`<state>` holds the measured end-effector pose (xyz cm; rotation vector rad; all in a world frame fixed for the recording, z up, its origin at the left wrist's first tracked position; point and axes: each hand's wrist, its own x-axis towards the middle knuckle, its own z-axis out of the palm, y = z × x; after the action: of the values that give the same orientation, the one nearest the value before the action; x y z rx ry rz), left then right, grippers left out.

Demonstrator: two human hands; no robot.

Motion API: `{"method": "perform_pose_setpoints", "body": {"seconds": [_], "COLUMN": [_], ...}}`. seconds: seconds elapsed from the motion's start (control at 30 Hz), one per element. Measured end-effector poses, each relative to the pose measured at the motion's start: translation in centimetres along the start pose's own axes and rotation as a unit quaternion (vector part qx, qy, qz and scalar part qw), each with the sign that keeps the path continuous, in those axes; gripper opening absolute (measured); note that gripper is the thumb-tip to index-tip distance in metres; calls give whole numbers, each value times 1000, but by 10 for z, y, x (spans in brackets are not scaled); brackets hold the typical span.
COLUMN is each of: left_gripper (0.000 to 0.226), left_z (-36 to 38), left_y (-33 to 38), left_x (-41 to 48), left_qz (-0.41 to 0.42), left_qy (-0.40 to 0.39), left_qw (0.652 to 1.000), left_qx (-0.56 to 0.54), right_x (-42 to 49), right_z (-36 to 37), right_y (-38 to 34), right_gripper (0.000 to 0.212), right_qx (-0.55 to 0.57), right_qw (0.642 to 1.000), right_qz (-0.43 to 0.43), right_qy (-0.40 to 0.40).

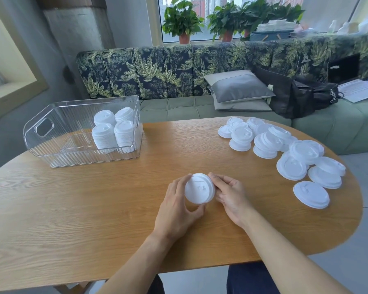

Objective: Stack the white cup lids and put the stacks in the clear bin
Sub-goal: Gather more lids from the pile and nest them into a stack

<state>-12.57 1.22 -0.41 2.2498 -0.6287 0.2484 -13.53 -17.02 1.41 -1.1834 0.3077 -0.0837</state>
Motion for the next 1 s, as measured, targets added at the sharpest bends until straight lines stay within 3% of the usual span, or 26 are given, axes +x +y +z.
{"method": "perform_pose_setpoints", "body": {"seconds": [0.2, 0.3, 0.43, 0.63, 1.0], "left_gripper": [83, 83, 76, 29, 25], "left_z": [1, 2, 0, -6, -13], "left_y": [-3, -5, -5, -9, -24], "left_x": [4, 5, 5, 12, 17], "left_qz": [-51, -60, -56, -124, -180], "left_qy": [67, 73, 43, 34, 45], "left_qw": [996, 994, 993, 963, 922], "left_qx": [-38, -58, -94, -237, -339], "right_x": [-2, -5, -3, 1, -1], "right_z": [5, 9, 7, -6, 3], "right_y": [6, 8, 6, 3, 8], "right_gripper": [21, 30, 33, 27, 37], "right_qx": [-110, -150, -100, 40, -90], "right_qw": [993, 987, 994, 999, 995], "right_qz": [-38, -39, -33, 7, -33], "right_qy": [-19, -36, -18, -30, -20]}}
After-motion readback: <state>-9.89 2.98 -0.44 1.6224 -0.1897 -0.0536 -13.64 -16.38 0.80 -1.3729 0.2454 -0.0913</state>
